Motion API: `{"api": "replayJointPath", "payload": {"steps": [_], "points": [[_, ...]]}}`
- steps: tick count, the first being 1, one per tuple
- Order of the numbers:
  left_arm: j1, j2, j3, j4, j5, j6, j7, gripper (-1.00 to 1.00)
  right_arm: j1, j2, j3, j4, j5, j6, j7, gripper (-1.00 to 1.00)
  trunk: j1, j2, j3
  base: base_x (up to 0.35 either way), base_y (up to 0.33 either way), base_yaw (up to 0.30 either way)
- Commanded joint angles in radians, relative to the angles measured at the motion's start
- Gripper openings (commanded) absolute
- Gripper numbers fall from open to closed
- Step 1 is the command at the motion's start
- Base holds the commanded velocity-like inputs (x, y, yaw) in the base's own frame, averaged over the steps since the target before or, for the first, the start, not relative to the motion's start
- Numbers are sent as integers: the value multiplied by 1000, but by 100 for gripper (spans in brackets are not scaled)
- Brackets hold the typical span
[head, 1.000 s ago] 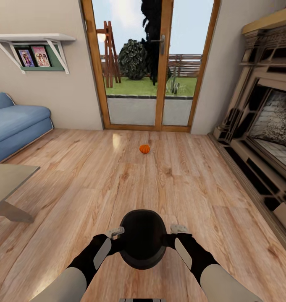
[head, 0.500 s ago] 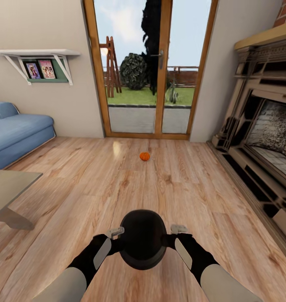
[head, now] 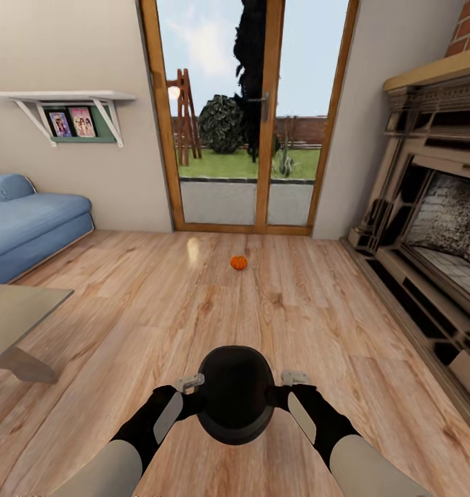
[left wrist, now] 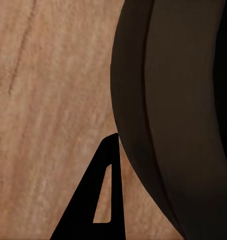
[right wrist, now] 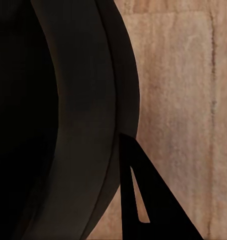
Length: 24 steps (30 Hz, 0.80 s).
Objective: Place each of the two pumpkins and all three candles from the living room inside a cabinet in the living room (use any cabinet), then make sure every cabinet is closed, and position the cauldron so it is next to a table in the living room.
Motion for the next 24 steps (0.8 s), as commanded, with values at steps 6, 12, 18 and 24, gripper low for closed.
{"api": "replayJointPath", "payload": {"steps": [6, 12, 18, 24], "points": [[0, 0, 0, 0, -7, 2, 1, -100, -1, 1, -3, -15, -9, -1, 3, -100, 0, 0, 0, 49, 0, 251], [0, 0, 0, 0, -7, 2, 1, -100, -1, 1, -3, -15, -9, -1, 3, -100, 0, 0, 0, 4, 0, 286], [0, 0, 0, 1, -7, 3, 1, -100, -1, 1, -3, -15, -9, -1, 3, -100, 0, 0, 0, 0, 0, 288], [0, 0, 0, 1, -7, 3, 1, -100, -1, 1, -3, -16, -9, -1, 3, -100, 0, 0, 0, 0, 0, 288]]}}
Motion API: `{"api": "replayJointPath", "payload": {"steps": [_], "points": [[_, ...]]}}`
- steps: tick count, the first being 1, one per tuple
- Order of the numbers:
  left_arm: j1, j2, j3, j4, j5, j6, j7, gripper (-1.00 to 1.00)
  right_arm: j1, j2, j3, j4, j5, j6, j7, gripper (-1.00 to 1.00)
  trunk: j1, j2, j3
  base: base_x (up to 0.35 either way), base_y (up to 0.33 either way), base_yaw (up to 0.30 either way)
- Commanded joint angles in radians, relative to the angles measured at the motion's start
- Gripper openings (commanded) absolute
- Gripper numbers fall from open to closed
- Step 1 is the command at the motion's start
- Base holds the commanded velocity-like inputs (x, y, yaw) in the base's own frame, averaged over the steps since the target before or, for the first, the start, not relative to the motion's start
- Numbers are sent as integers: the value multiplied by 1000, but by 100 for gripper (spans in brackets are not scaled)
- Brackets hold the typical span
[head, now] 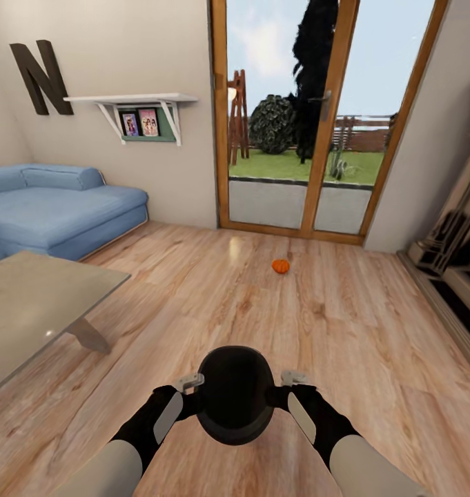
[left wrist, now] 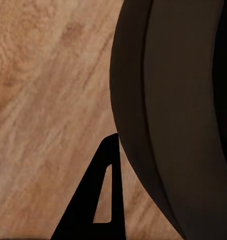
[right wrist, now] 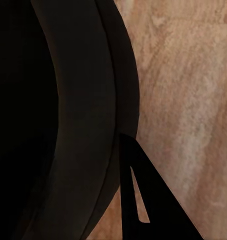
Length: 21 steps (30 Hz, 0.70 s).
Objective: Place each of the two pumpkins and all three candles from the living room inside a cabinet in the living room (use any cabinet), then make sure every cabinet is closed, and position the cauldron so it is next to a table in the living room.
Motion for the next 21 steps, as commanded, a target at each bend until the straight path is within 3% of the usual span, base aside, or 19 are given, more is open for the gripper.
{"api": "replayJointPath", "payload": {"steps": [1, 21], "points": [[0, 0, 0, 0, -4, 1, 1, -100, -1, 0, -3, -18, -7, -1, 3, -100, 0, 0, 0, 0, 0, 288], [0, 0, 0, 0, -4, 2, 2, -100, -1, 2, -3, -17, -7, 0, 3, -100, 0, 0, 0, 57, -75, 288]]}}
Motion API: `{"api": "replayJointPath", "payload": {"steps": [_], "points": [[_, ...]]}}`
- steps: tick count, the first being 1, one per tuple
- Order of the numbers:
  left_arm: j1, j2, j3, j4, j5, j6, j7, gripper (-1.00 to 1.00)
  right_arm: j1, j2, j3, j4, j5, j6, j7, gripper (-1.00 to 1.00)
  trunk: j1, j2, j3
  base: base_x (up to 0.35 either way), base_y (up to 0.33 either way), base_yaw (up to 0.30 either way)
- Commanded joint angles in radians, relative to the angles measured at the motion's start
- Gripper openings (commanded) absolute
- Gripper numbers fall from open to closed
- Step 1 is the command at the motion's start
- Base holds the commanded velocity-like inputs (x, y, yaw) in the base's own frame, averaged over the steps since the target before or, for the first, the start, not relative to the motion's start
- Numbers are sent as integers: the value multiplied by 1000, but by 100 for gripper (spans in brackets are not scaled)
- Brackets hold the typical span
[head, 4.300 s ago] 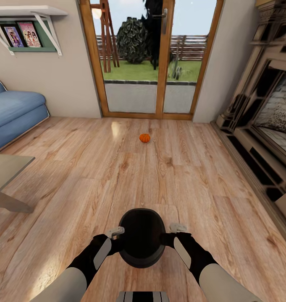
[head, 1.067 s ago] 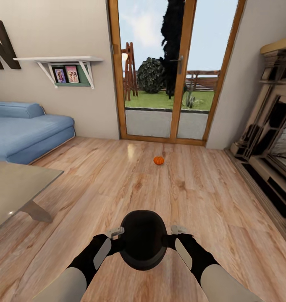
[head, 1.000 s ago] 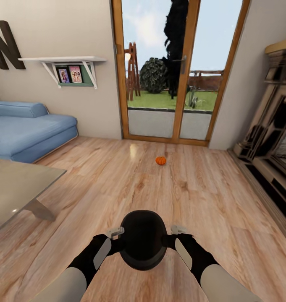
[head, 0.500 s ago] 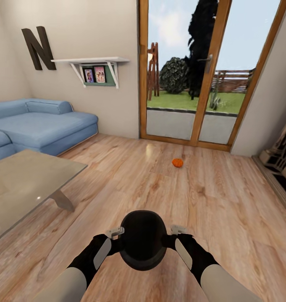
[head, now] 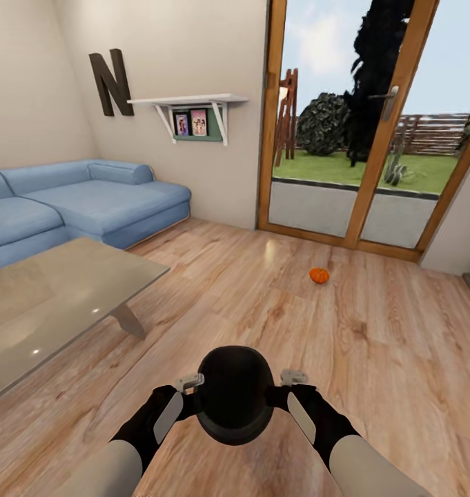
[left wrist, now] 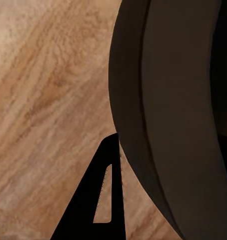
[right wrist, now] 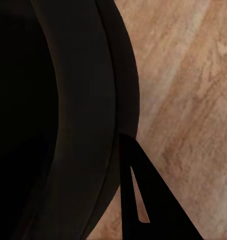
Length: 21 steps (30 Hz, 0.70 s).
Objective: Place each of the two pumpkins and all three candles from the living room inside a cabinet in the living room (use any cabinet), then make sure every cabinet is closed, and position the cauldron so it is next to a table in the living room.
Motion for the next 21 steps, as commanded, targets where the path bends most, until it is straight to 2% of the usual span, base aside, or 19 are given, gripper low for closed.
{"api": "replayJointPath", "payload": {"steps": [1, 17, 21], "points": [[0, 1, 0, 1, -5, 1, 1, -100, -1, 0, -3, -15, -10, -1, 3, -100, 0, 0, 0, 25, -105, 288], [0, 1, 0, 1, -5, 1, 1, -100, -1, 0, -3, -15, -10, -1, 3, -100, 0, 0, 0, 2, -77, 289], [0, 1, 0, 1, -5, 1, 1, -100, -1, 0, -2, -14, -10, -1, 3, -100, 0, 0, 0, 110, -7, 288]]}}
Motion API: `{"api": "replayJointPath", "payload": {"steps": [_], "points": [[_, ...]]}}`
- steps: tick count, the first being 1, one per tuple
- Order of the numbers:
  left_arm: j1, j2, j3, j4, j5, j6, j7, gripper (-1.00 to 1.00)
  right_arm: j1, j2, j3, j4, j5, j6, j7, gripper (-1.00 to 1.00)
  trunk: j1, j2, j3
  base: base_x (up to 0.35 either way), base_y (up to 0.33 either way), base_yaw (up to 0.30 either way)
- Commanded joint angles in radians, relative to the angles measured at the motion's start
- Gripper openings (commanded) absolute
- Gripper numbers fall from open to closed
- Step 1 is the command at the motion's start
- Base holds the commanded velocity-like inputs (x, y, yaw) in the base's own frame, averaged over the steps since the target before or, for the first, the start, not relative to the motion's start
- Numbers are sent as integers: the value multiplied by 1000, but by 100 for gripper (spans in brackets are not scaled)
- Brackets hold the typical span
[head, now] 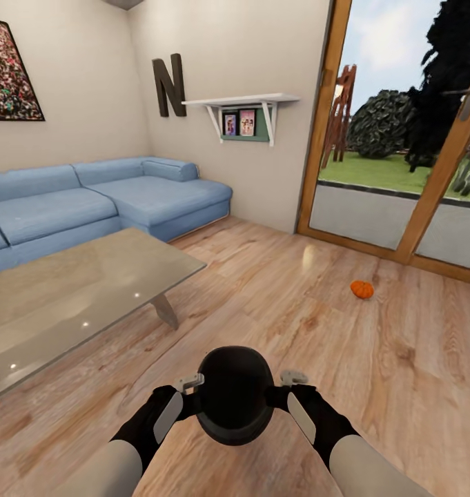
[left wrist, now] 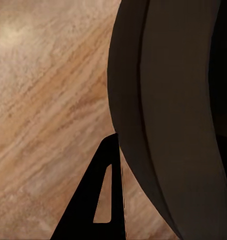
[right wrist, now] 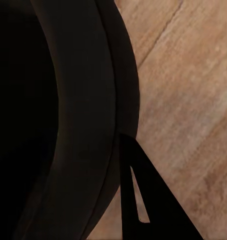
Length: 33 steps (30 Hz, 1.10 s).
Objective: Place each of the two pumpkins and all three candles from the living room inside a cabinet in the living room (use any cabinet), then make sure every cabinet is closed, and position the cauldron so it is next to a table in the living room.
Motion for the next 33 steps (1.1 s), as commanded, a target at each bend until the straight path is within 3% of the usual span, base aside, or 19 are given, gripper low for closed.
{"api": "replayJointPath", "payload": {"steps": [1, 8, 33], "points": [[0, 0, 0, 0, -8, 1, 1, -100, -1, 0, -3, -18, -6, -1, 3, -100, 0, 0, 0, 179, -2, 288], [0, -1, 0, 0, -8, 2, 1, -100, -1, -1, -3, -18, -6, -1, 3, -100, 0, 0, 0, 131, 0, 288], [0, 0, 0, 0, -8, 1, 1, -100, -1, -2, -2, -18, -6, -1, 3, -100, 0, 0, 0, 2, 0, 288]]}}
